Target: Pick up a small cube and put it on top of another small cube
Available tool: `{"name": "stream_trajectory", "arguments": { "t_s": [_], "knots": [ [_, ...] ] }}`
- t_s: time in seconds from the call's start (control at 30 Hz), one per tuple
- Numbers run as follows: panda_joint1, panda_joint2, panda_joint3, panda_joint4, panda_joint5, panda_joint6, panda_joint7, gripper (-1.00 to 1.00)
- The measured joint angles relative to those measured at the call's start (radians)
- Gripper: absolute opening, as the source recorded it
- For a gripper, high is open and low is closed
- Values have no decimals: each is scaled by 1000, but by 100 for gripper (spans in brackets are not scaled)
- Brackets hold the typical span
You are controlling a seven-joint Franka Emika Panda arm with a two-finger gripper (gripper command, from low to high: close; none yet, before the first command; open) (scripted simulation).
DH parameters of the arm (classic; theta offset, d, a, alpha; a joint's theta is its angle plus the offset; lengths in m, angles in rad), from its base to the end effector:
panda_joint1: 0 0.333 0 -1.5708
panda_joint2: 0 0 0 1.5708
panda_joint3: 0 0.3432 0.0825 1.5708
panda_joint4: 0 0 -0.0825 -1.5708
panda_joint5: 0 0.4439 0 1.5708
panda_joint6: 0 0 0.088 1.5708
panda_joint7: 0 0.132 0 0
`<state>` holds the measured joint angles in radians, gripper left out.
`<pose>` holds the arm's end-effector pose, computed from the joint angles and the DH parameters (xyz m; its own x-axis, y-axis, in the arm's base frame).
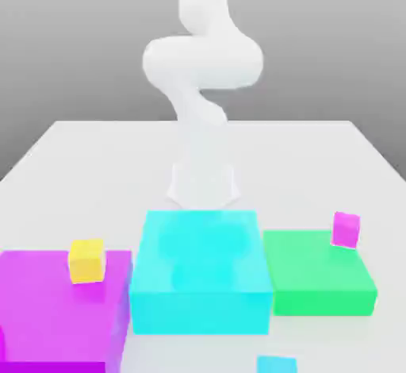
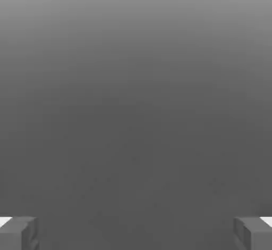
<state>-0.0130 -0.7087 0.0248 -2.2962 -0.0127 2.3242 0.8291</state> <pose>0.4384 0.0078 0.6836 0.5048 -0.7209 0.4748 -0.5420 -0.6928 -0.4756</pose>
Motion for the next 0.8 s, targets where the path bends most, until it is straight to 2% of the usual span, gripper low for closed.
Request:
{"name": "stream_trajectory", "arguments": {
  "t_s": [0.4,0.8],
  "knots": [
    [-43,441,106,19,-80,116,154,0],
    [-9,874,135,36,-137,233,291,0]
  ]
}}
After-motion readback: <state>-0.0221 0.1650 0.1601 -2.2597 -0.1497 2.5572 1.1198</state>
